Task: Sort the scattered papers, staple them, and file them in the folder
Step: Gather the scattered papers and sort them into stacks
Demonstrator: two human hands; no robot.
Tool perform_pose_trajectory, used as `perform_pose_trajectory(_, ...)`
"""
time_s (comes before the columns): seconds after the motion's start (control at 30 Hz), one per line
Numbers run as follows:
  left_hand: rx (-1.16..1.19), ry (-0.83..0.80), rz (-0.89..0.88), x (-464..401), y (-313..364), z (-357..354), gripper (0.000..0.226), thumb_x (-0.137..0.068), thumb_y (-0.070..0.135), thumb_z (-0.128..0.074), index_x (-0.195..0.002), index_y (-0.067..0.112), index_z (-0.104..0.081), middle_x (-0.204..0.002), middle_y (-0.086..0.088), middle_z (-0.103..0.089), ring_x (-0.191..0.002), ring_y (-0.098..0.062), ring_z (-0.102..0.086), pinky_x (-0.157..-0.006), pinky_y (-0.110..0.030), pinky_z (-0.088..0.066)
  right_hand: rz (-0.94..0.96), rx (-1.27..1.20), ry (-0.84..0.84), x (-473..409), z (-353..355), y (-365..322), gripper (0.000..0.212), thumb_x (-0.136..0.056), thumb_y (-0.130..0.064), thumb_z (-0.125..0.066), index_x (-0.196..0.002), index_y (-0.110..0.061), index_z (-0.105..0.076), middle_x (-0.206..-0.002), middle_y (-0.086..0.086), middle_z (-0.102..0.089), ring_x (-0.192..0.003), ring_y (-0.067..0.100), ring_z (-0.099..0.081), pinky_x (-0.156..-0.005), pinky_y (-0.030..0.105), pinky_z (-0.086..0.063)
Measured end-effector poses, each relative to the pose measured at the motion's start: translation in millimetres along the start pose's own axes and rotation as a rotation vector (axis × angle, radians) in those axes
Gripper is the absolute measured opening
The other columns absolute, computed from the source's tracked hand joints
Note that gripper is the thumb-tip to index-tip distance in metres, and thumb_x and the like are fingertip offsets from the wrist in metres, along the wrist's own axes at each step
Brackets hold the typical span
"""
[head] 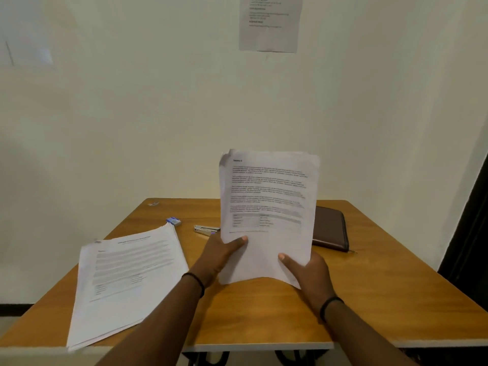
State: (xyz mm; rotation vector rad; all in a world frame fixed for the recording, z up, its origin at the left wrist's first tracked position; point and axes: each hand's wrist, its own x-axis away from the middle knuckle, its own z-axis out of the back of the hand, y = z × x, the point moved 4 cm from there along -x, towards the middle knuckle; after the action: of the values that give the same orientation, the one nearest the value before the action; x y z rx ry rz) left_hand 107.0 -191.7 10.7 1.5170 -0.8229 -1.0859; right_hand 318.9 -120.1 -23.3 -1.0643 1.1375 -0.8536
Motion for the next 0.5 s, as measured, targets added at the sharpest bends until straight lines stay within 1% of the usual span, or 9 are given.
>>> perform_pose_trajectory(0.1,-0.033,0.006,0.012,0.5,-1.9,6.9,0.022,-0.091,0.018,-0.069,-0.110,0.029,-0.064,-0.108,0.010,-0.071,-0.094,-0.008,-0.069,-0.071,-0.019,-0.056,0.041,0.024,-0.007,-6.6,-6.9,-13.6,0.033,-0.084,-0.027,-0.077,-0.113,-0.032,-0.062,-0.103,-0.021,-0.067,-0.096,0.000,-0.064,-0.078,0.017,-0.051)
perform_pose_trajectory(0.17,-0.063,0.018,0.007,-2.8,-1.7,12.8,0.021,-0.092,0.017,-0.069,-0.108,0.030,-0.065,-0.109,0.008,-0.071,-0.099,-0.011,-0.068,-0.077,-0.022,-0.057,0.058,0.026,-0.003,-13.0,-10.8,-20.7,0.029,-0.089,-0.026,-0.073,-0.114,-0.032,-0.061,-0.104,-0.020,-0.067,-0.097,0.001,-0.064,-0.076,0.018,-0.052)
perform_pose_trajectory(0.23,-0.098,0.019,0.002,-6.3,0.9,17.2,0.023,-0.093,0.018,-0.068,-0.112,0.029,-0.064,-0.113,0.006,-0.071,-0.105,-0.017,-0.067,-0.084,-0.027,-0.056,0.055,0.012,0.006,-18.0,-13.6,-25.1,0.022,-0.092,-0.022,-0.069,-0.110,-0.032,-0.061,-0.103,-0.019,-0.067,-0.097,0.004,-0.065,-0.074,0.018,-0.052)
perform_pose_trajectory(0.27,-0.108,0.021,0.001,-7.2,3.2,19.2,0.025,-0.093,0.018,-0.068,-0.116,0.027,-0.063,-0.114,0.005,-0.070,-0.105,-0.018,-0.067,-0.083,-0.026,-0.056,0.053,0.006,0.012,-19.3,-15.1,-27.5,0.022,-0.093,-0.020,-0.067,-0.110,-0.032,-0.061,-0.102,-0.019,-0.066,-0.097,0.004,-0.064,-0.073,0.017,-0.051)
perform_pose_trajectory(0.37,-0.125,0.045,0.016,-3.3,7.2,27.9,0.029,-0.094,0.016,-0.066,-0.121,0.022,-0.060,-0.109,0.008,-0.068,-0.099,-0.013,-0.066,-0.072,-0.017,-0.054,0.038,-0.004,-0.009,-22.0,-24.8,-28.5,0.025,-0.094,-0.015,-0.066,-0.114,-0.028,-0.061,-0.103,-0.017,-0.065,-0.096,0.003,-0.063,-0.073,0.016,-0.050)
perform_pose_trajectory(0.43,-0.134,0.082,0.043,2.4,5.6,40.3,0.026,-0.094,0.016,-0.066,-0.118,0.024,-0.059,-0.107,0.006,-0.068,-0.095,-0.012,-0.066,-0.071,-0.018,-0.053,0.022,-0.008,-0.057,-23.1,-37.6,-29.6,0.025,-0.094,-0.013,-0.065,-0.116,-0.025,-0.061,-0.106,-0.014,-0.066,-0.098,0.005,-0.064,-0.073,0.018,-0.051)
perform_pose_trajectory(0.5,-0.156,0.145,0.083,10.2,5.8,61.6,0.026,-0.094,0.017,-0.065,-0.119,0.023,-0.059,-0.110,0.001,-0.068,-0.095,-0.014,-0.066,-0.074,-0.022,-0.054,0.012,-0.008,-0.112,-24.5,-57.9,-34.6,0.021,-0.095,-0.011,-0.064,-0.113,-0.022,-0.062,-0.106,-0.013,-0.067,-0.098,0.006,-0.064,-0.073,0.020,-0.051)
